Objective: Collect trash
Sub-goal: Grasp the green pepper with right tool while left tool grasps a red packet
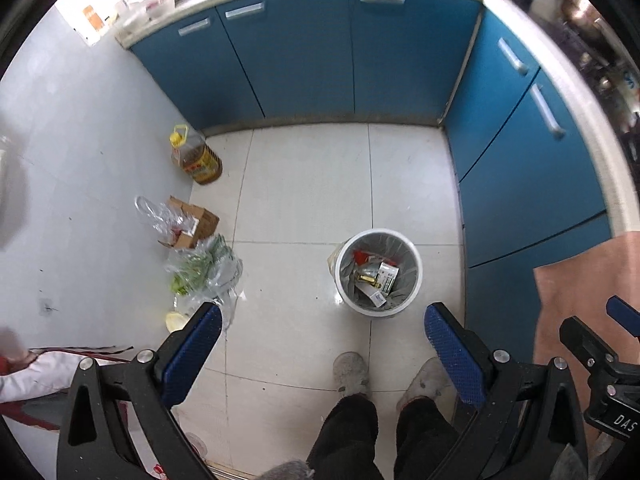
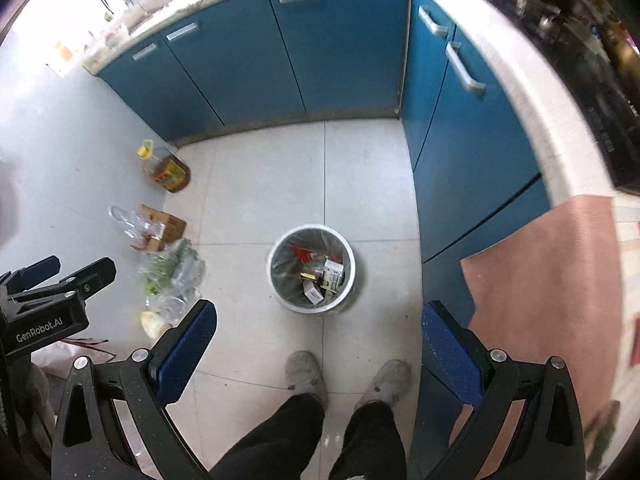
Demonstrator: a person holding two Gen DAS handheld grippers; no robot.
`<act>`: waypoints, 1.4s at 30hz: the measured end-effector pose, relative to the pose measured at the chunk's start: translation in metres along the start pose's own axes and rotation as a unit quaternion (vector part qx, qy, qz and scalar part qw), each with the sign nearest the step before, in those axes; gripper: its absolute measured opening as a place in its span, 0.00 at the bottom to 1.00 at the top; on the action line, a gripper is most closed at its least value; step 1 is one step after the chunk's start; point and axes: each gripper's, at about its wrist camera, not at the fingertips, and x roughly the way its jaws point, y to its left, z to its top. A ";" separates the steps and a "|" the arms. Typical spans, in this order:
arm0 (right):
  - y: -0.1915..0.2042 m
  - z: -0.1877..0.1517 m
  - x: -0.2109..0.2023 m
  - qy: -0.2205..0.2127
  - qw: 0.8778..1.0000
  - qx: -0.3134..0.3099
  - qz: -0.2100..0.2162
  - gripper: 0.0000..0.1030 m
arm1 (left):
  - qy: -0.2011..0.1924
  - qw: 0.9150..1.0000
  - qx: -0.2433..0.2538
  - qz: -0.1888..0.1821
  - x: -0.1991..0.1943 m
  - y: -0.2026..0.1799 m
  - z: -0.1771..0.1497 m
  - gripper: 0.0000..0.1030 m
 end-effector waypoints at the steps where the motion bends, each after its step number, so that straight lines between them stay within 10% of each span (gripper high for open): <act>1: -0.001 -0.001 -0.010 -0.004 1.000 0.004 0.005 1.00 | -0.008 1.000 0.002 0.008 -0.011 0.001 0.000 1.00; 5: -0.012 -0.005 -0.066 -0.041 0.997 0.048 0.034 1.00 | -0.075 0.994 0.021 0.072 -0.063 -0.011 0.001 1.00; 15: -0.182 -0.069 -0.158 -0.096 0.956 0.277 -0.017 0.99 | -0.104 0.985 0.139 0.010 -0.104 -0.145 0.008 1.00; 20: -0.284 -0.136 -0.167 -0.054 0.933 0.347 -0.072 0.90 | -0.051 0.968 0.241 -0.042 -0.094 -0.267 -0.018 1.00; 29: -0.307 -0.186 -0.105 0.051 0.957 0.266 -0.102 0.69 | -0.031 0.929 0.368 -0.004 -0.077 -0.372 -0.076 1.00; 36: -0.313 -0.194 -0.095 0.062 0.964 0.235 -0.109 0.18 | -0.006 0.929 0.371 -0.015 -0.076 -0.401 -0.084 1.00; 42: -0.377 -0.224 -0.130 0.023 0.933 0.345 -0.097 0.18 | 0.125 0.931 0.309 -0.150 -0.061 -0.439 -0.081 1.00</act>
